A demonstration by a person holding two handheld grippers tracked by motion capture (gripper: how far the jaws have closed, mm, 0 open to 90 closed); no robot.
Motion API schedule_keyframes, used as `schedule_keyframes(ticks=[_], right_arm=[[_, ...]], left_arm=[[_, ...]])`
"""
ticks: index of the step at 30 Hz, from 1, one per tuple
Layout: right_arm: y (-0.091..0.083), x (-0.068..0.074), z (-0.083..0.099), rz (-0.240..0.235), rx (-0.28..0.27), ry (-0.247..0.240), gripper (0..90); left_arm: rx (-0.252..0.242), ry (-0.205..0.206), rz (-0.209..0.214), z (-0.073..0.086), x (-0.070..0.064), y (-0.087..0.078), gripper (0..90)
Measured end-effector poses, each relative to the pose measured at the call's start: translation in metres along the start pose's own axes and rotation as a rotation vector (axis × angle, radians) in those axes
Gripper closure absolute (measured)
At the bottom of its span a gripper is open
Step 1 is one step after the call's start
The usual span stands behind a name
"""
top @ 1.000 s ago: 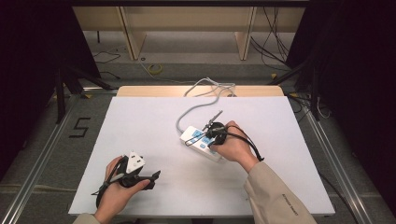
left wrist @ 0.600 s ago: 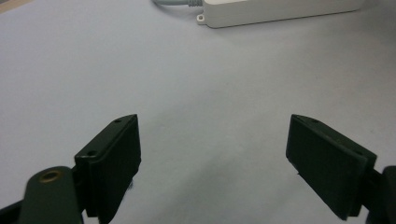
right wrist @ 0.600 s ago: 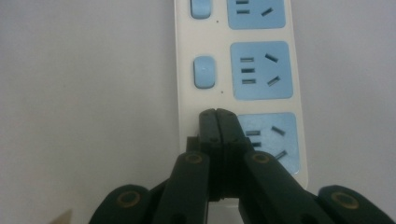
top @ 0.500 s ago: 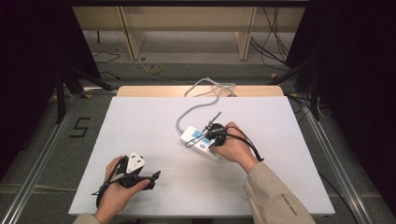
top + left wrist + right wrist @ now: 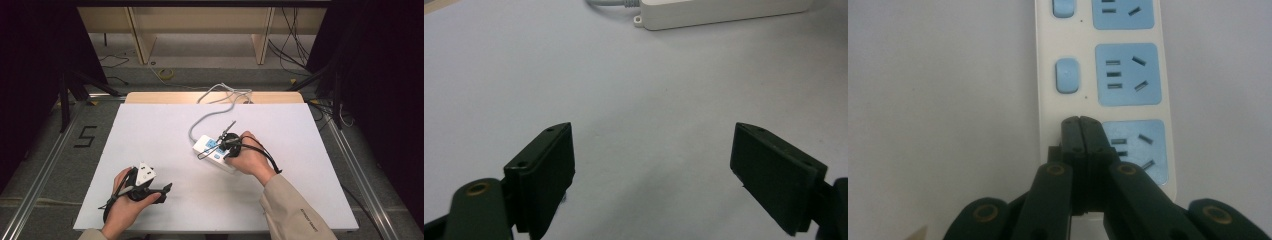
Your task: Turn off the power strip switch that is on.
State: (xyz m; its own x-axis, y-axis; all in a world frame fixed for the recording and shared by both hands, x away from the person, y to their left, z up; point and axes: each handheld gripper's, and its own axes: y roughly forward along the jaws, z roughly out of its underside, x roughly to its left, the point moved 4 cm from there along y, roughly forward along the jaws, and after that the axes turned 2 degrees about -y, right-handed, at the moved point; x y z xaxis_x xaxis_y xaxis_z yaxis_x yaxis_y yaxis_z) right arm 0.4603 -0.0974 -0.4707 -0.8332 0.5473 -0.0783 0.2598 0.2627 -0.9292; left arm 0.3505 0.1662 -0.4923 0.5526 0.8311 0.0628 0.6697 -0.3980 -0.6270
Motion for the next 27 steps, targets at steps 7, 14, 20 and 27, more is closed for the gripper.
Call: schedule_keyframes(ticks=[7,14,20,27], right_arm=[[0.0000,0.0008,-0.0002,0.003,0.004,0.005,90.0],[0.0001,0.0005,-0.0002,0.004,0.006,0.009,90.0],[0.0013,0.0000,0.0004,-0.005,0.006,0.015,90.0],[0.0009,0.0000,0.0006,-0.009,0.005,0.025,90.0]], left_arm=[[0.003,0.004,0.000,0.0000,0.0000,-0.0002,17.8],[0.002,0.003,0.000,-0.0002,-0.0001,0.0000,17.8],[0.001,0.005,-0.001,-0.0004,-0.0003,0.0001,17.8],[0.001,0.005,0.000,-0.0003,-0.0005,0.0002,17.8]])
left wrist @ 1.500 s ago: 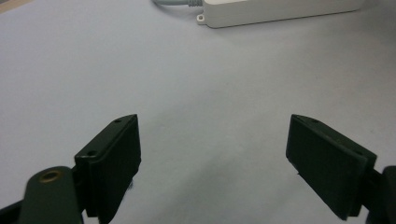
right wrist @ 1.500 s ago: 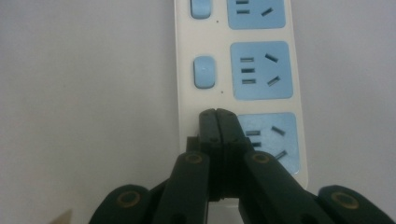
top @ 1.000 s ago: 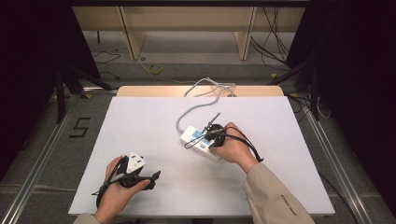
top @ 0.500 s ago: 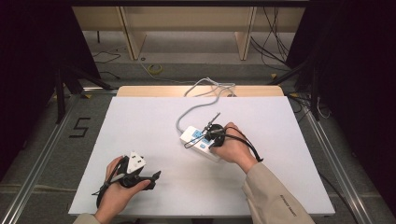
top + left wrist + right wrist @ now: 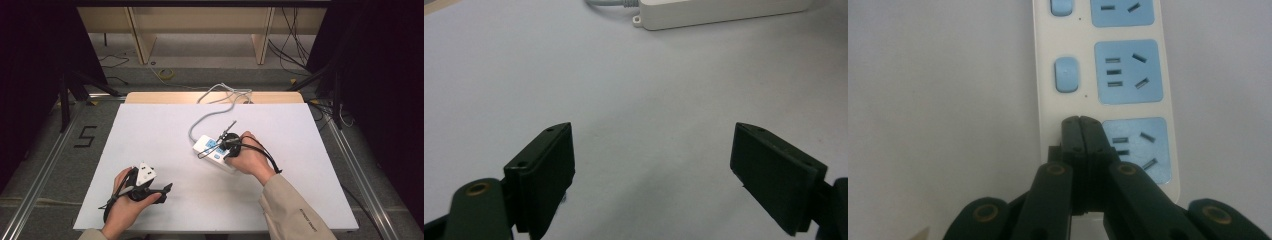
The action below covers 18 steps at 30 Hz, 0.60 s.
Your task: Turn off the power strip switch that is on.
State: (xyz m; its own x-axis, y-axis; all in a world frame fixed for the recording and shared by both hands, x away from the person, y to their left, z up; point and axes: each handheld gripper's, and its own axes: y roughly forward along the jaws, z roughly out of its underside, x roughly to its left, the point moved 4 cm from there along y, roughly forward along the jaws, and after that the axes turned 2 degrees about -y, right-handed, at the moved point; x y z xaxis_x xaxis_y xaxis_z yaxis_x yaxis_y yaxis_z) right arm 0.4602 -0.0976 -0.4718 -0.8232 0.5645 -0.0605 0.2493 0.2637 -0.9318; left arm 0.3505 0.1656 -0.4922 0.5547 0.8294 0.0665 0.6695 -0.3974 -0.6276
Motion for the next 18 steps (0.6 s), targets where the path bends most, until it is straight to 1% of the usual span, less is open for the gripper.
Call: schedule_keyframes(ticks=[3,4,6,9,18], right_arm=[[0.0002,-0.0002,0.0000,0.008,-0.002,-0.014,90.0],[0.0000,0.0006,-0.0001,0.008,0.000,-0.009,90.0],[0.0001,0.0002,0.0000,0.010,-0.004,-0.013,90.0],[-0.0002,0.0002,0.0006,0.003,-0.008,-0.001,90.0],[-0.0004,0.0003,0.0012,0.007,-0.013,-0.005,90.0]], left_arm=[[0.001,0.000,0.000,0.0002,0.0002,0.0001,17.8],[0.001,-0.001,0.000,0.0003,0.0002,0.0002,17.8],[0.001,-0.001,0.000,0.0004,0.0002,0.0002,17.8],[0.002,-0.001,0.001,0.0004,0.0003,0.0003,17.8],[0.001,-0.001,0.001,0.0004,0.0003,0.0002,17.8]])
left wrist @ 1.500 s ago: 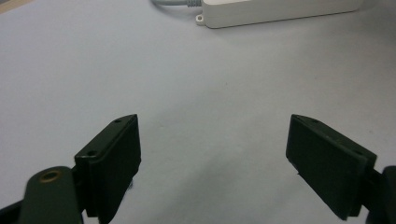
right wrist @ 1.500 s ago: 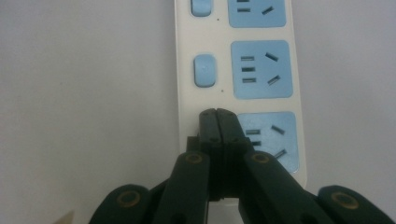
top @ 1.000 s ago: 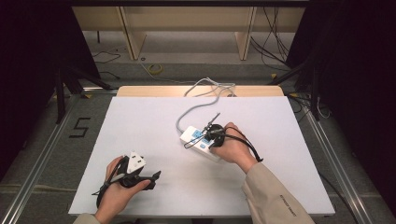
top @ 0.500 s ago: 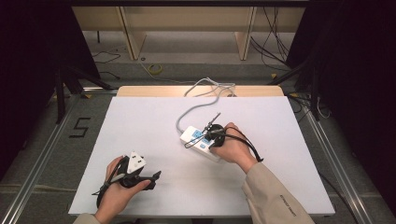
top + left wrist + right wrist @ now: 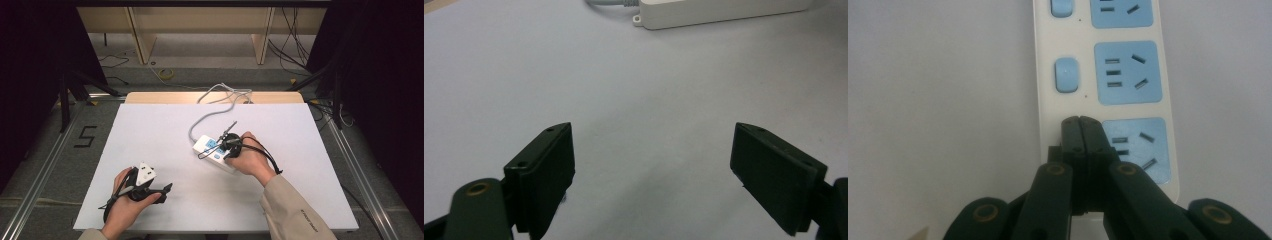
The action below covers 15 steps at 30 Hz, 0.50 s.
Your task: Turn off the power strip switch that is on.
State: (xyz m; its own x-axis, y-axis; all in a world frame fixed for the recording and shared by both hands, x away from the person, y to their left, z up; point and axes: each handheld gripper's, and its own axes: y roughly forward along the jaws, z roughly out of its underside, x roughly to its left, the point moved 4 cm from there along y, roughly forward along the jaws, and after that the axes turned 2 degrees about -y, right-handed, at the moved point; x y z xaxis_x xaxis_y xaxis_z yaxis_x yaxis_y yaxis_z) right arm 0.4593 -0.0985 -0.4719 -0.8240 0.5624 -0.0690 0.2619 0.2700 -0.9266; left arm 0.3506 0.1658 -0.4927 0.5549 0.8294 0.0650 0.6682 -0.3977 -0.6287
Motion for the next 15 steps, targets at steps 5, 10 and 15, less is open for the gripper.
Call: schedule_keyframes(ticks=[5,10,15], right_arm=[[-0.007,0.001,0.001,-0.006,-0.056,0.021,90.0],[-0.022,-0.002,0.015,-0.002,-0.172,0.064,80.8],[-0.037,-0.008,0.053,0.008,-0.278,0.109,71.9]], left_arm=[[-0.002,-0.003,0.000,0.001,0.001,-0.001,17.8],[0.003,-0.006,-0.001,0.002,0.002,-0.001,17.9],[0.000,-0.011,-0.006,0.003,0.002,-0.002,17.8]])
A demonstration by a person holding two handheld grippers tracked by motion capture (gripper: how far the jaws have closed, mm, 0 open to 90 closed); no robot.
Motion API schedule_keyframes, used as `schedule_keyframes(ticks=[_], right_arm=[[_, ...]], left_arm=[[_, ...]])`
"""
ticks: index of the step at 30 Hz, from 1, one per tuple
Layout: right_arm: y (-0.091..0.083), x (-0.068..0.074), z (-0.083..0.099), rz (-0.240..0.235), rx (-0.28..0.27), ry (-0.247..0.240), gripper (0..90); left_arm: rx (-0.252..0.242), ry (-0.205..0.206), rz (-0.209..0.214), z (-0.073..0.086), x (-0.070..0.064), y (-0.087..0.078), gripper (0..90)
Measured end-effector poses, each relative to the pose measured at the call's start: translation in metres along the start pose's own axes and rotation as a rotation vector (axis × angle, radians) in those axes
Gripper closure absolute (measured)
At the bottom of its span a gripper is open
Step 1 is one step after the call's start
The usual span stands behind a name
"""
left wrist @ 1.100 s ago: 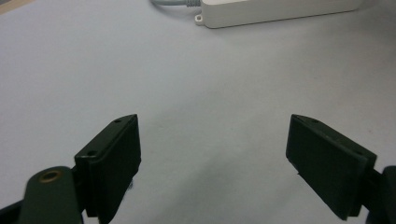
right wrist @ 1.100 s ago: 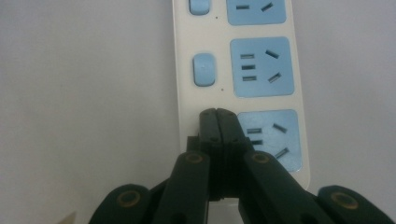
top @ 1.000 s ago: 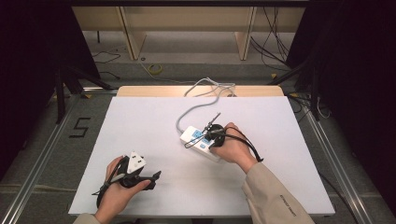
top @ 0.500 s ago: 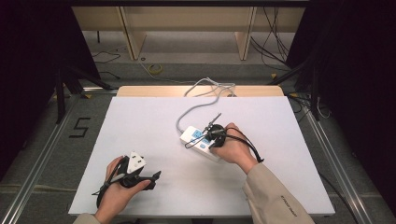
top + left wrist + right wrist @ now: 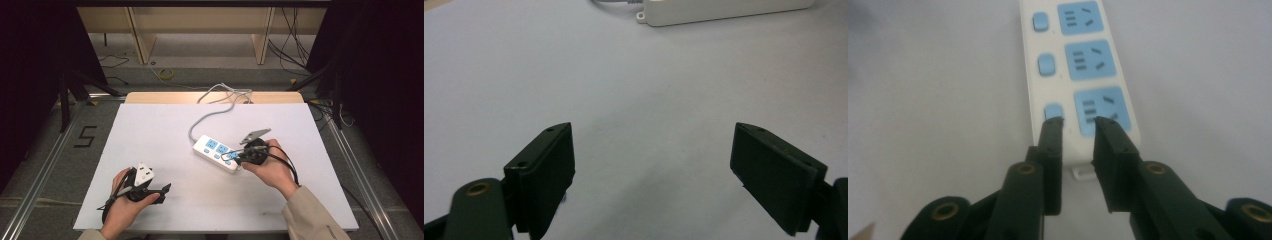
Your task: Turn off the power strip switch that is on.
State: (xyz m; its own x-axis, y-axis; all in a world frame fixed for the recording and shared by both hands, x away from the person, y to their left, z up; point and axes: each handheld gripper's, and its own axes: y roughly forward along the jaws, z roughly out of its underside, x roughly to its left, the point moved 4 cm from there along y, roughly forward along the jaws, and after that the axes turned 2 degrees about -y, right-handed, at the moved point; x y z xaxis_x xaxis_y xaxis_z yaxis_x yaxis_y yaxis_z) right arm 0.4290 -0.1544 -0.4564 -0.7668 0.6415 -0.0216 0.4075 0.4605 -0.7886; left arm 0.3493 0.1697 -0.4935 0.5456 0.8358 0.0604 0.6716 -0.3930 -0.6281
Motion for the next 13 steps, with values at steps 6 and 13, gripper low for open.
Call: schedule_keyframes(ticks=[6,13], right_arm=[[-0.027,-0.005,0.057,-0.025,-0.119,0.063,63.1],[-0.043,-0.003,0.095,-0.010,-0.222,0.091,57.6]], left_arm=[[0.008,0.002,-0.001,0.001,0.000,0.001,17.8],[0.009,0.000,0.001,0.001,-0.001,0.002,17.8]])
